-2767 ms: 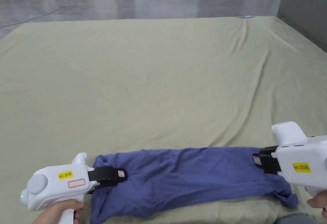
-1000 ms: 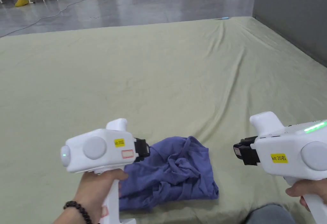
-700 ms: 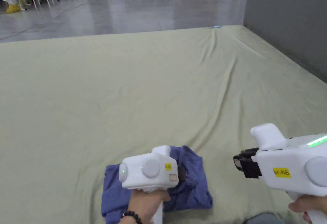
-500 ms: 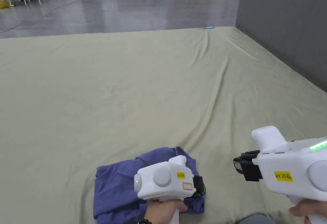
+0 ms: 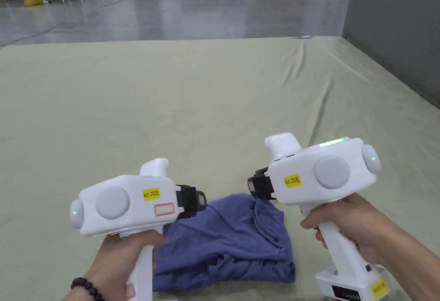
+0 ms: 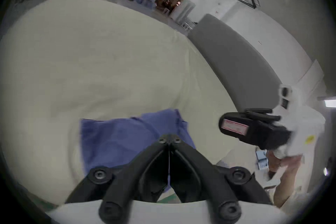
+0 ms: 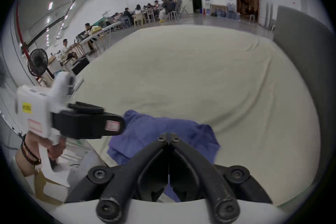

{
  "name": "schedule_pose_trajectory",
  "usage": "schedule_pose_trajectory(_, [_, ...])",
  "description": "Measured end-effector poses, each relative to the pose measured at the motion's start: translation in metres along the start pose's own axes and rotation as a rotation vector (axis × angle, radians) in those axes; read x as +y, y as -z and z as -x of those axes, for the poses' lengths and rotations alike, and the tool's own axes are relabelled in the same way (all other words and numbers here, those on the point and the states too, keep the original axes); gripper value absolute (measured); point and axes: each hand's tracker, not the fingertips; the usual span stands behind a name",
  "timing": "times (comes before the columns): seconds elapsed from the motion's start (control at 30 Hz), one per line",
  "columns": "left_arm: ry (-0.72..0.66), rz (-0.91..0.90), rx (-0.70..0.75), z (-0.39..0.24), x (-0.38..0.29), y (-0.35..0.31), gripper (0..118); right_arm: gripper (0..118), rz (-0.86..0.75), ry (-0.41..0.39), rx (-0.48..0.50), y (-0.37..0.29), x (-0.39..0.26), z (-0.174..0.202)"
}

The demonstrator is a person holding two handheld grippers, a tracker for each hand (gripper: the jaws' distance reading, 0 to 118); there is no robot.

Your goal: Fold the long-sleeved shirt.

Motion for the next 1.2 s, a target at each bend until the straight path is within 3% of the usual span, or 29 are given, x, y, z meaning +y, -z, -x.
schedule_pose_trajectory(0.1, [-0.021,-0.010,0.031,0.031,-0.010,-0.014,0,0,0.101,0.093,0.048,0.050,-0.007,-0.004])
schedule_pose_trajectory(0.2, [-0.120,0.020,0.037,0.061,-0.021,-0.013,0,0,0.192,0.155,-0.013,0.089,-0.037,-0.017])
schedule_pose_trajectory(0.23, [-0.138,0.024,0.034,0.069,-0.024,-0.012,6,0,0.227,0.166,-0.008,0.098,-0.047,-0.023])
schedule_pose_trajectory(0.27, [-0.155,0.029,0.032,0.076,-0.027,-0.010,25,0,0.264,0.186,0.006,0.106,-0.059,-0.031])
schedule_pose_trajectory(0.3, [-0.173,0.034,0.036,0.082,-0.029,-0.007,66,0,0.282,0.232,0.005,0.111,-0.072,-0.043])
schedule_pose_trajectory(0.33, [-0.188,0.034,0.027,0.088,-0.029,-0.004,93,0,0.239,0.272,0.044,0.110,-0.079,-0.053])
schedule_pose_trajectory(0.37, [-0.206,0.046,0.015,0.093,-0.030,-0.001,101,0,0.182,0.313,0.113,0.105,-0.079,-0.065])
schedule_pose_trajectory(0.43, [-0.222,0.055,0.018,0.101,-0.033,0.003,101,0,0.209,0.342,0.010,0.095,-0.078,-0.072])
schedule_pose_trajectory(0.47, [-0.227,0.051,0.015,0.102,-0.033,0.005,101,0,0.197,0.320,-0.001,0.094,-0.079,-0.073])
schedule_pose_trajectory(0.53, [-0.232,0.047,0.014,0.108,-0.034,0.011,101,0,0.199,0.274,-0.009,0.093,-0.081,-0.074])
schedule_pose_trajectory(0.63, [-0.266,0.050,-0.008,0.118,-0.035,0.026,101,0,0.183,0.304,-0.002,0.094,-0.083,-0.070])
schedule_pose_trajectory(0.83, [-0.328,0.071,-0.235,0.130,-0.045,0.068,99,0,0.176,0.289,-0.014,0.095,-0.084,-0.065])
schedule_pose_trajectory(0.87, [-0.316,0.060,-0.219,0.129,-0.046,0.071,93,0,0.176,0.289,-0.015,0.095,-0.085,-0.065])
schedule_pose_trajectory(0.9, [-0.303,0.054,-0.203,0.125,-0.045,0.073,59,0,0.175,0.288,-0.017,0.095,-0.085,-0.065])
schedule_pose_trajectory(0.93, [-0.273,0.054,-0.159,0.122,-0.043,0.072,11,0,0.174,0.288,-0.018,0.095,-0.085,-0.065])
schedule_pose_trajectory(0.97, [-0.244,0.073,-0.118,0.119,-0.041,0.072,0,0,0.173,0.289,-0.020,0.095,-0.085,-0.064])
schedule_pose_trajectory(1.1, [-0.185,0.100,-0.124,0.103,-0.038,0.069,0,0,0.175,0.282,-0.038,0.096,-0.084,-0.060])
schedule_pose_trajectory(1.2, [-0.216,0.074,-0.131,0.103,-0.028,0.055,0,0,0.185,0.279,-0.069,0.093,-0.078,-0.053])
